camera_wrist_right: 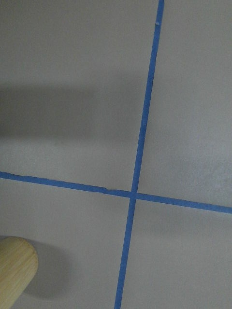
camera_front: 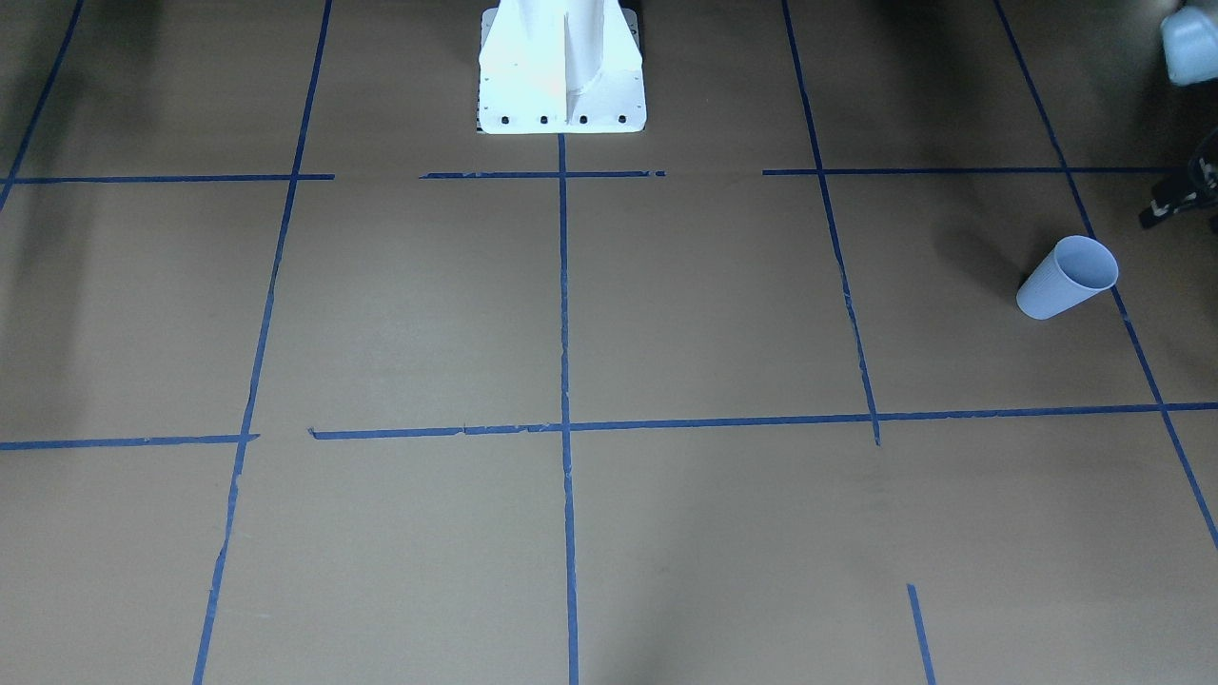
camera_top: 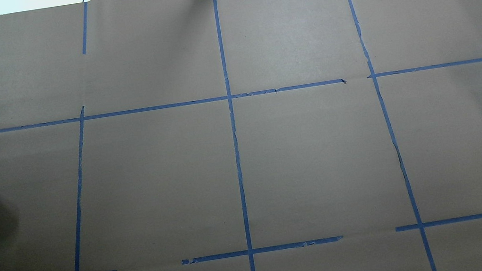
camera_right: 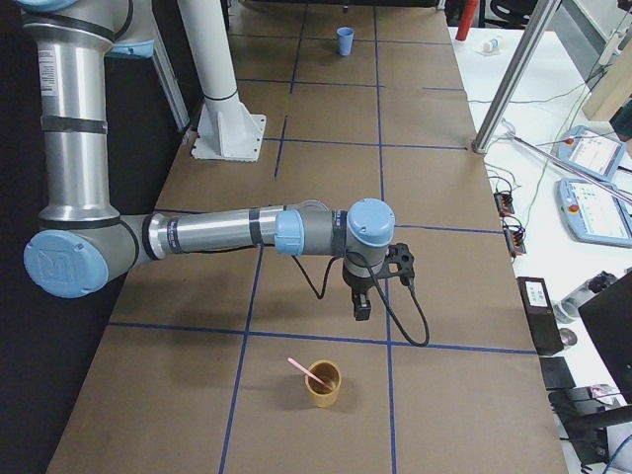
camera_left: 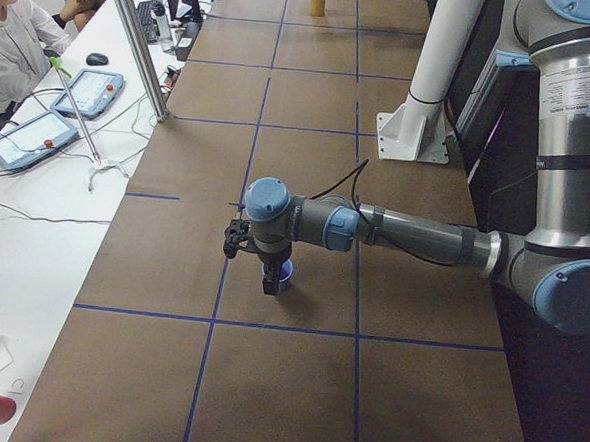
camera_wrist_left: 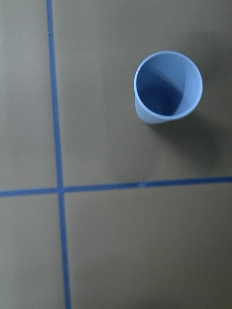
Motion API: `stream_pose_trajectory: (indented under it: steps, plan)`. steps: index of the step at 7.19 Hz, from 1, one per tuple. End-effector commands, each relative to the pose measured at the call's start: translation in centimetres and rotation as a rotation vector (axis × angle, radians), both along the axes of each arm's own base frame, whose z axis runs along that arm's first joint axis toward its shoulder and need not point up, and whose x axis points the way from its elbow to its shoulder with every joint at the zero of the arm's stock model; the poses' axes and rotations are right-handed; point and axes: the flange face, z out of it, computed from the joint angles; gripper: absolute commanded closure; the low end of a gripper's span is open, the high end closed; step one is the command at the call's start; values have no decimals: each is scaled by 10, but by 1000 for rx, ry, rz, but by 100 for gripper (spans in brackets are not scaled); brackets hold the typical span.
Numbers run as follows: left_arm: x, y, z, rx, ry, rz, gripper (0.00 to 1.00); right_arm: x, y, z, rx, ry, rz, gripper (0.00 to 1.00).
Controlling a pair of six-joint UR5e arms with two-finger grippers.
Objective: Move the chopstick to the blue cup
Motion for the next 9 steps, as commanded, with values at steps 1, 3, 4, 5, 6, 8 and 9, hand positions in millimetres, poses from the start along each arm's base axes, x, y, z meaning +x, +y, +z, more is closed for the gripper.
stream_pose_trajectory:
  steps: [1, 3, 4, 5, 6, 8, 9]
  plan:
    - [25, -29, 22, -42, 0, -18, 0, -3, 0, -1, 3, -2, -7, 0]
    - [54, -31, 28, -54, -9, 31, 0, -8, -1, -2, 5, -1, -17, 0]
    - [65, -29, 25, -42, -6, 54, 0, -8, -1, -2, 5, -2, -19, 0]
    - [74, -27, 27, -29, -4, 73, 3, -8, -1, -2, 5, -2, -19, 0]
    - [78, -26, 27, -29, -3, 80, 45, -9, -1, -2, 6, -2, -20, 0]
    - [85, -28, 28, -90, -11, 41, 100, -14, -1, -2, -1, -4, -23, 0]
    - [86, -32, 21, -128, -13, -7, 100, -16, -1, -2, -2, -4, -27, 0]
